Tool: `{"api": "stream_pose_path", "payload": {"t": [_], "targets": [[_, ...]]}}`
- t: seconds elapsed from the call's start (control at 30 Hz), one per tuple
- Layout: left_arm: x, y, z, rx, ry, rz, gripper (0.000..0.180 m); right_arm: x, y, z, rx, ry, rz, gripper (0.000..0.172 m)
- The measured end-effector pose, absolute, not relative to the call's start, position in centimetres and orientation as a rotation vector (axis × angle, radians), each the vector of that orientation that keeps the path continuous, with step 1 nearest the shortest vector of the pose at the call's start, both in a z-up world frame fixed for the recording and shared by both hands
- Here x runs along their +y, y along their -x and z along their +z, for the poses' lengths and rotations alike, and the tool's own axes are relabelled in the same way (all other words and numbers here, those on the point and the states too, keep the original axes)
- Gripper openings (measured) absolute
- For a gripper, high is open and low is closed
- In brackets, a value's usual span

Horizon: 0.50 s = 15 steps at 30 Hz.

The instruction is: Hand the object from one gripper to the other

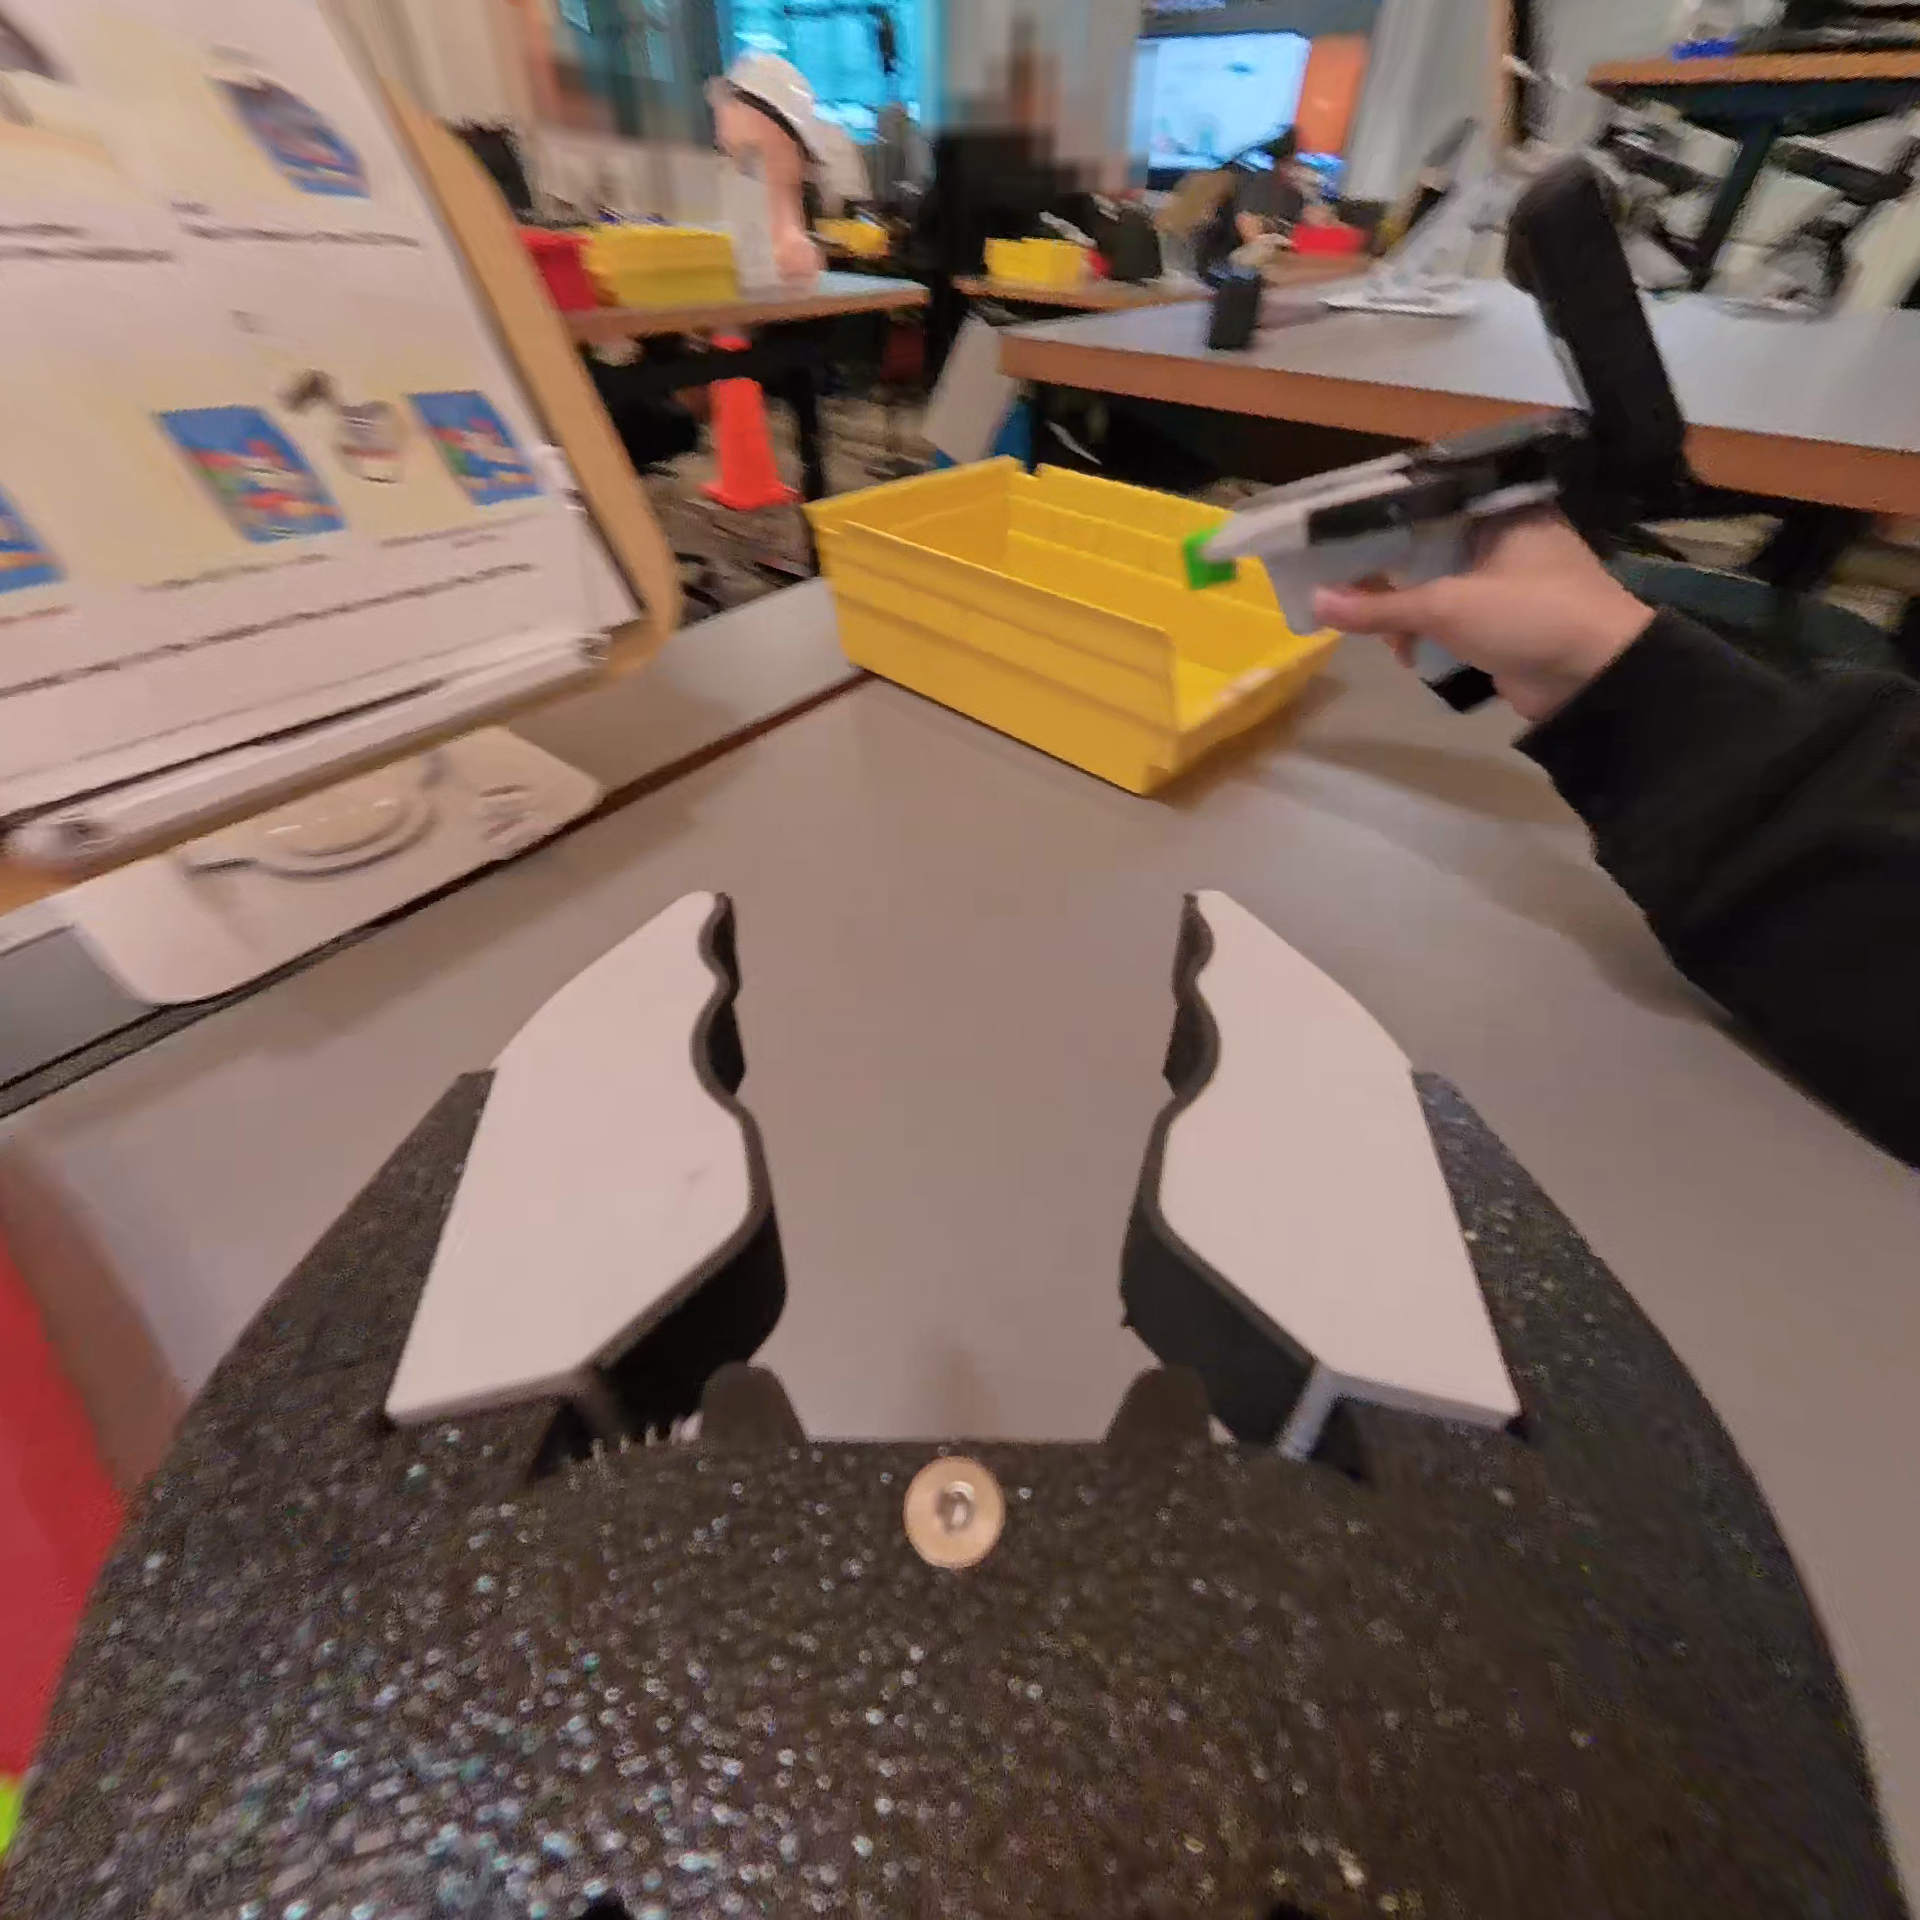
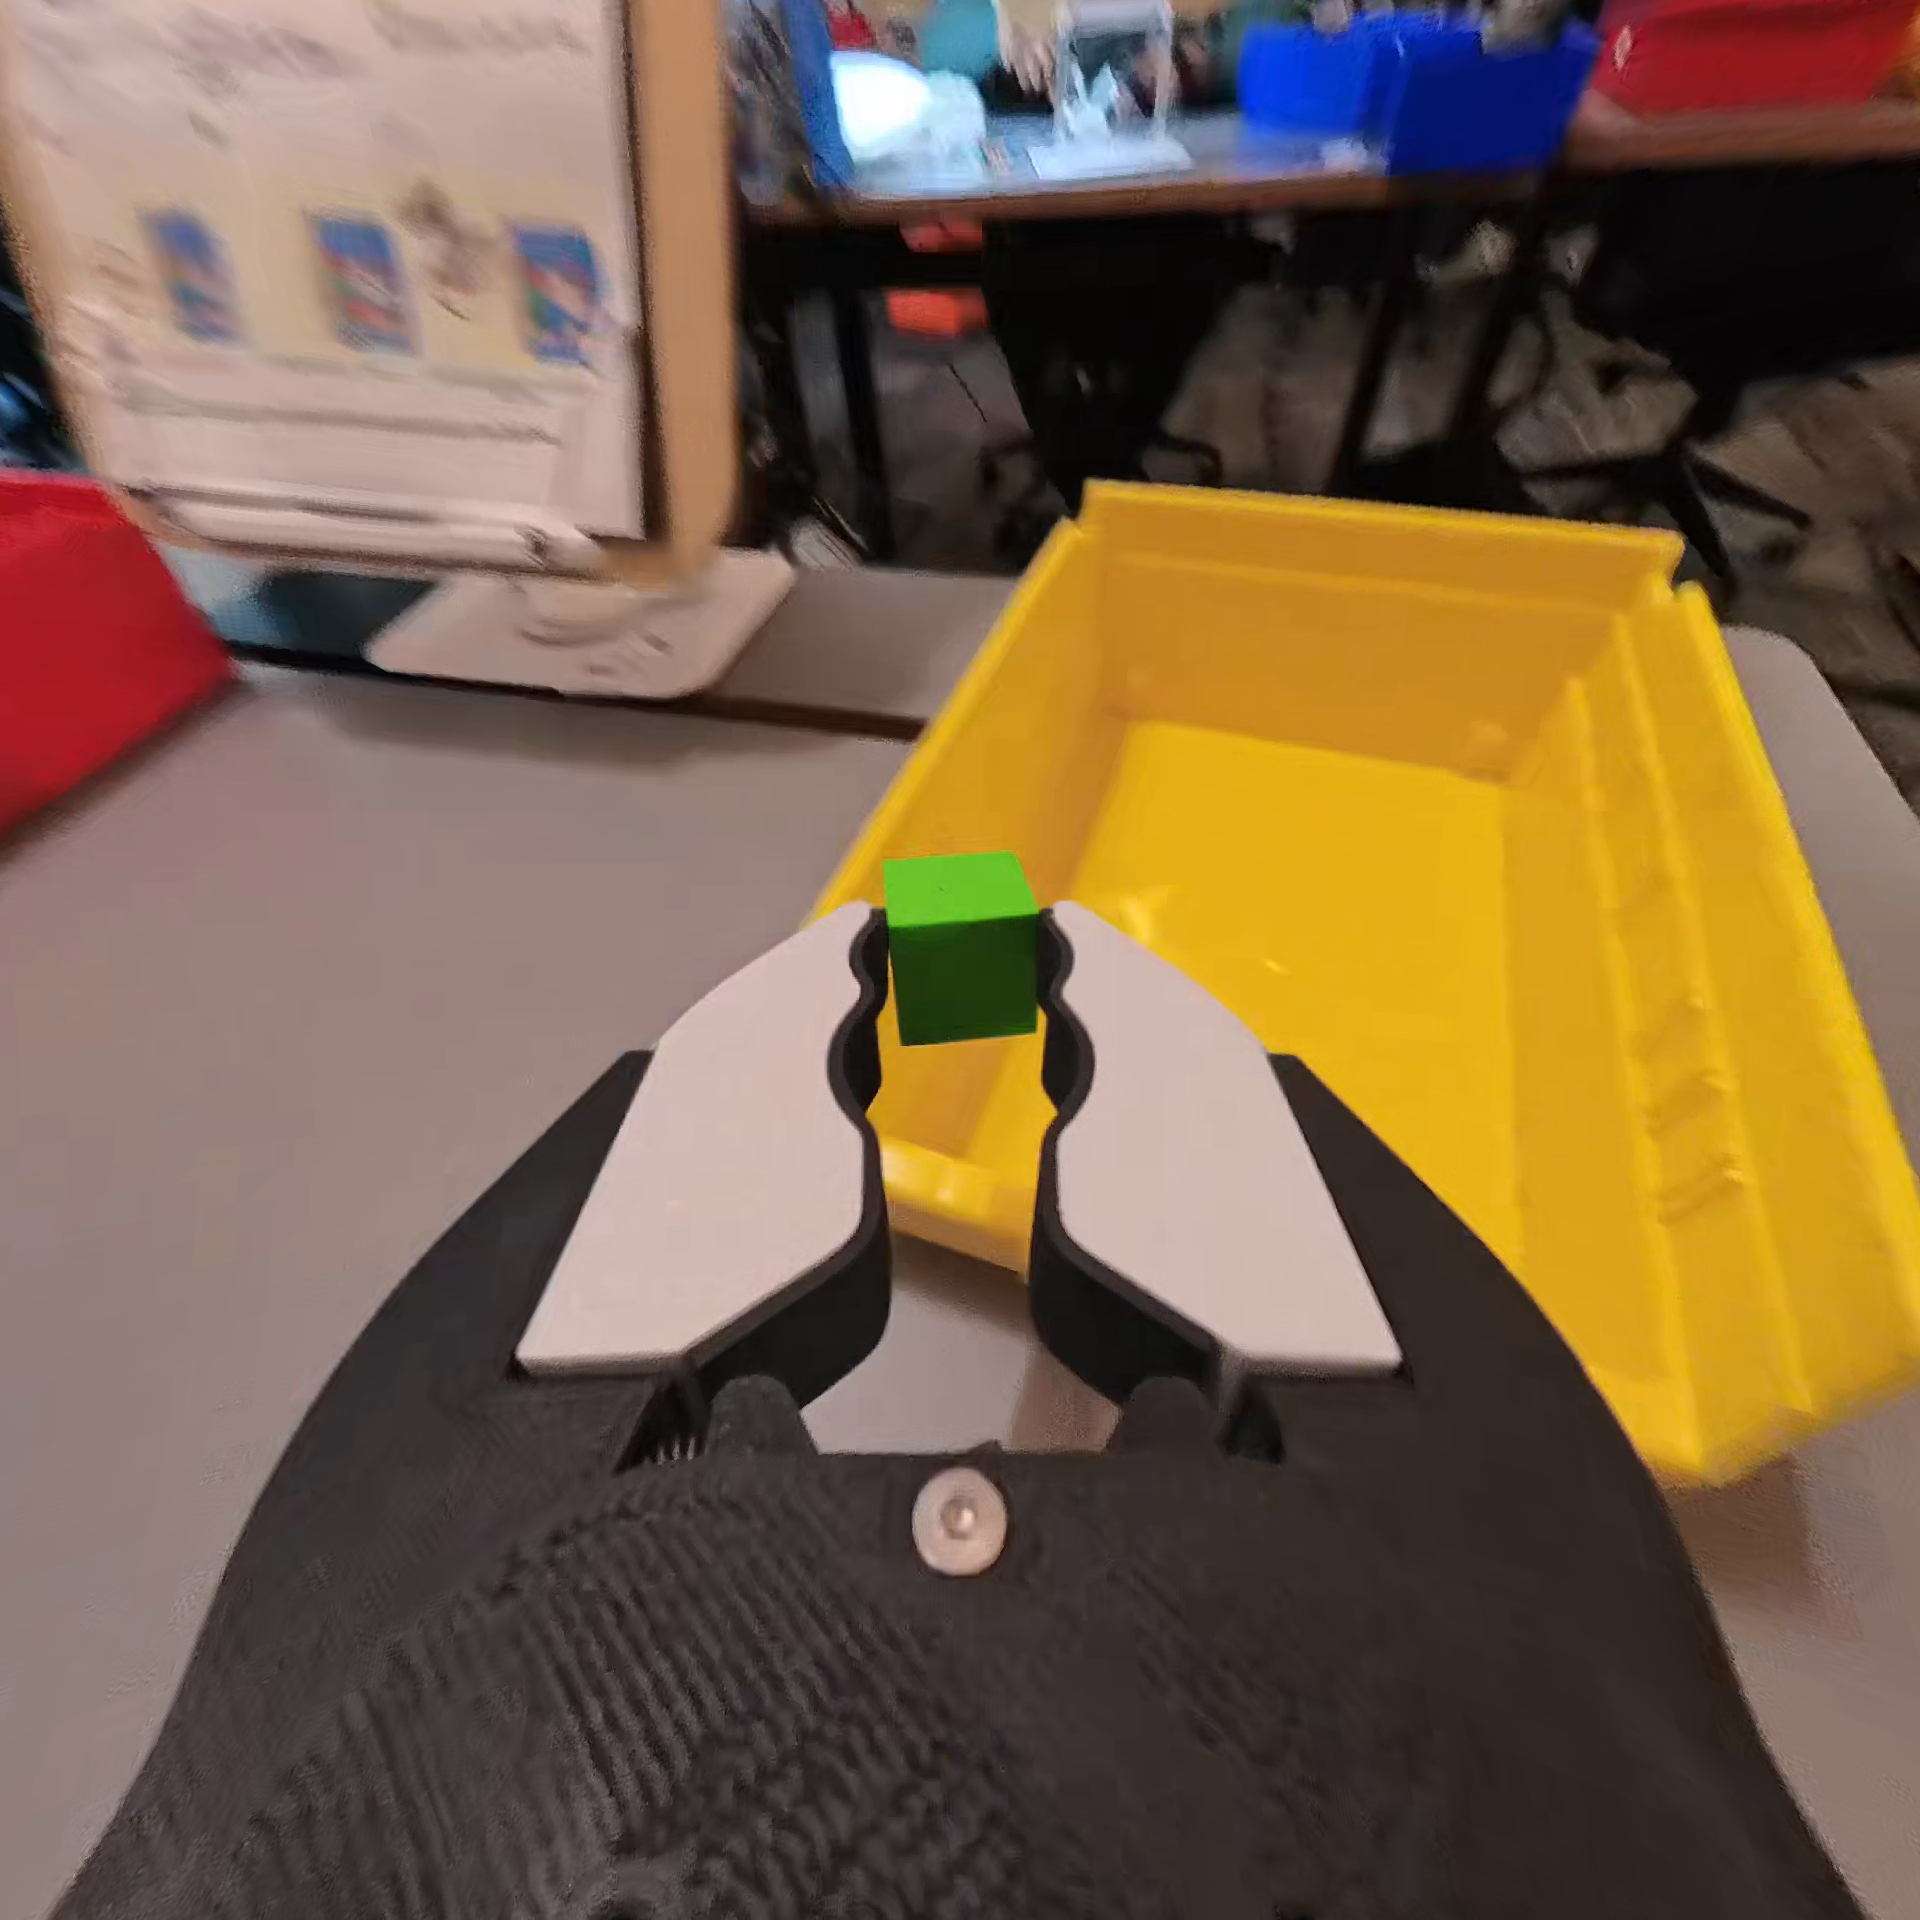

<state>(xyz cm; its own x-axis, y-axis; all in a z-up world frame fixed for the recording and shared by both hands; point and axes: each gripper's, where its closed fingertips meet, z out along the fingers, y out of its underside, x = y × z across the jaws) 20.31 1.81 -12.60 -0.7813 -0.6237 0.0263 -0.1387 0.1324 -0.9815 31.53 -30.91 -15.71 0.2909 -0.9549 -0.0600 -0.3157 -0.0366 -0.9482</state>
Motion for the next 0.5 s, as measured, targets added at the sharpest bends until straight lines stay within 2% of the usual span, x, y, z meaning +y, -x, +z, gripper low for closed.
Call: {"api": "stream_pose_path", "payload": {"t": [0.03,0.27,0.37,0.43,0.5], "targets": [[2.6,-20.8,-12.5,1.958,0.766,-1.67,0.085,-31.6,-32.3,-16.7,1.248,1.598,-0.802,0.027],[8.6,-21.9,-11.0,1.659,0.888,-1.566,0.096,-32.7,-36.1,-18.9,1.33,1.717,-0.814,0.027],[13.5,-22.3,-10.9,1.611,0.975,-1.454,0.09,-32.2,-36.7,-20.2,1.326,1.786,-0.772,0.029],[17.3,-22.5,-11.2,1.609,1.021,-1.3,0.085,-32.3,-36.8,-20.7,1.339,1.794,-0.781,0.059],[20.5,-22.7,-11.1,1.605,1.066,-1.204,0.086,-32.6,-36.4,-20.7,1.361,1.798,-0.79,0.075]]}}
